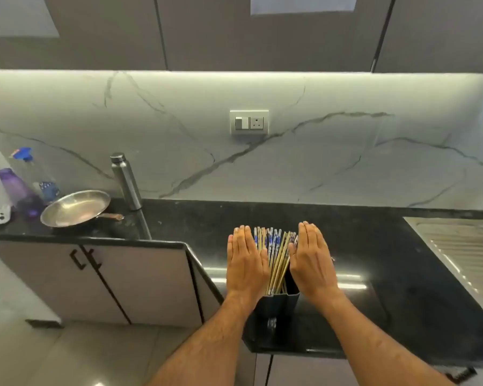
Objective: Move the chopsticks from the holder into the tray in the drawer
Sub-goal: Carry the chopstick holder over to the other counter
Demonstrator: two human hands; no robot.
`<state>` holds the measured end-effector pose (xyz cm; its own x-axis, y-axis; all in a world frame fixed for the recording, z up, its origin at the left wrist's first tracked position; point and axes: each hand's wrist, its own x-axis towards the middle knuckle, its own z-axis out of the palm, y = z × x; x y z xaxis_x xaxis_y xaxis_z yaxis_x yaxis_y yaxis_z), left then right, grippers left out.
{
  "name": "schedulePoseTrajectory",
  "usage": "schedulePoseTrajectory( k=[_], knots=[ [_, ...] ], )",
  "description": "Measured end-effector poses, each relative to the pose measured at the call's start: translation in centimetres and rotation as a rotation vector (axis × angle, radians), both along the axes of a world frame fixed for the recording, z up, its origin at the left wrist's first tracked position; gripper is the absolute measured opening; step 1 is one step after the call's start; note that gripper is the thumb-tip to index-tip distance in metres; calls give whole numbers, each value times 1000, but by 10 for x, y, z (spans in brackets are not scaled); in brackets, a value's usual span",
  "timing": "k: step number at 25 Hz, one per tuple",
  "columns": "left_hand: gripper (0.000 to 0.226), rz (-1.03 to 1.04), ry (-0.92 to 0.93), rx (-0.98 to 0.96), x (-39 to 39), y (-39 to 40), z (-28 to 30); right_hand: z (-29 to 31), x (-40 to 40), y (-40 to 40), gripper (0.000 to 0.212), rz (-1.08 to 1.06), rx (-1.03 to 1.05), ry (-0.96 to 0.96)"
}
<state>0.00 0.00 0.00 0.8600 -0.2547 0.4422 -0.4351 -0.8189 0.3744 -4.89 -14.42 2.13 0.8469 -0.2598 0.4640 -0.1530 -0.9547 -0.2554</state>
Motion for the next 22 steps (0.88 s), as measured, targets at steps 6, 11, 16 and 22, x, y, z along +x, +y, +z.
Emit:
schedulePoseTrajectory(
  k=[6,11,16,22],
  knots=[
    [24,100,472,-506,-9,-19,-46,-52,0,2,24,14,563,83],
    [35,212,682,-682,-11,-28,-57,-70,8,4,34,-67,849,80],
    [39,288,712,-798,-14,-34,-50,-86,15,6,36,-92,926,80],
    [39,401,629,-901,-25,6,-48,-90,19,50,36,19,926,65]
  ],
)
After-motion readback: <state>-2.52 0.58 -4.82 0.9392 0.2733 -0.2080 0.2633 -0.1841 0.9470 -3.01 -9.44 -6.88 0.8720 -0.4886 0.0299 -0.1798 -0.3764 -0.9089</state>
